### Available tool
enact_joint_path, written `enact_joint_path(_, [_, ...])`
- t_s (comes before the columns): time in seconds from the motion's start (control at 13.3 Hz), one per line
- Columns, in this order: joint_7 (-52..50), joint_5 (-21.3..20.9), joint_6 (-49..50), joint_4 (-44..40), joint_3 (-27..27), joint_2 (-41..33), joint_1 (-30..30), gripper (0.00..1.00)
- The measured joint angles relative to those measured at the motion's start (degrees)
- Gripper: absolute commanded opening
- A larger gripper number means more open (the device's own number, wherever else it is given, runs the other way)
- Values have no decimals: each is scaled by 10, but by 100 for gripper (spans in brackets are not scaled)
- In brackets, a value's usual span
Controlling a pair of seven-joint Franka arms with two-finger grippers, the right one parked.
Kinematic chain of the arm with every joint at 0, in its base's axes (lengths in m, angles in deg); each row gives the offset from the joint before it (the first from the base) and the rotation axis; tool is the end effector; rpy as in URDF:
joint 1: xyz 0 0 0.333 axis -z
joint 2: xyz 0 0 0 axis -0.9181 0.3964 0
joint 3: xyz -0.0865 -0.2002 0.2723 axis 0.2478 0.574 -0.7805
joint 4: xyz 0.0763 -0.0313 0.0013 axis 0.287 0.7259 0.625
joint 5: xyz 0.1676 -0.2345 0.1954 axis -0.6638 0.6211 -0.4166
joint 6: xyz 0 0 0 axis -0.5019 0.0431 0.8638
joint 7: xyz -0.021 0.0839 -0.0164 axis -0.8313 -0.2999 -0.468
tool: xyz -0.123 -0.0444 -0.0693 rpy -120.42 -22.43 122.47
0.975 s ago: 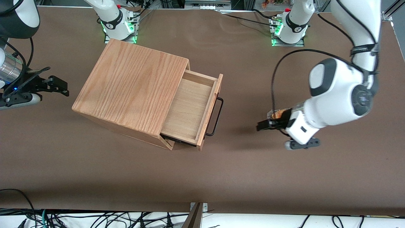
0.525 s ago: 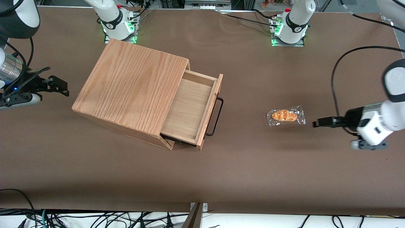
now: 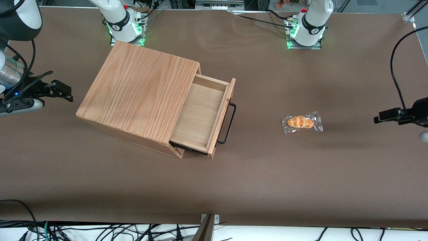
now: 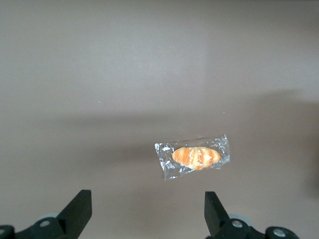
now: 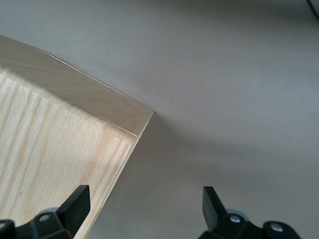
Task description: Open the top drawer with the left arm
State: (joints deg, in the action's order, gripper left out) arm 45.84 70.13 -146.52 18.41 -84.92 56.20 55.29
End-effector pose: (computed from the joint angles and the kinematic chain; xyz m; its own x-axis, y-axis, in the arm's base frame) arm 0.6003 0.0727 0.5423 0.9985 -0.0039 -0.0554 0.0029 -0.9925 0.1222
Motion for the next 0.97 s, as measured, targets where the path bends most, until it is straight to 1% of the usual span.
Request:
enact_joint_path(0.3, [0, -5, 5, 64, -1, -101, 53, 100])
enact_joint_path(0.45, [-1, -6, 5, 99, -1, -138, 67, 100])
enact_joint_path(0.53, [-1, -8, 5, 116, -2, -150, 71, 100])
enact_joint_path(0.67, [-1, -33, -2, 140, -3, -162, 79, 100])
enact_joint_path(0.75, [-1, -38, -6, 145, -3, -164, 83, 100])
enact_joint_path(0.97, [-1, -40, -11, 147, -3, -164, 87, 100])
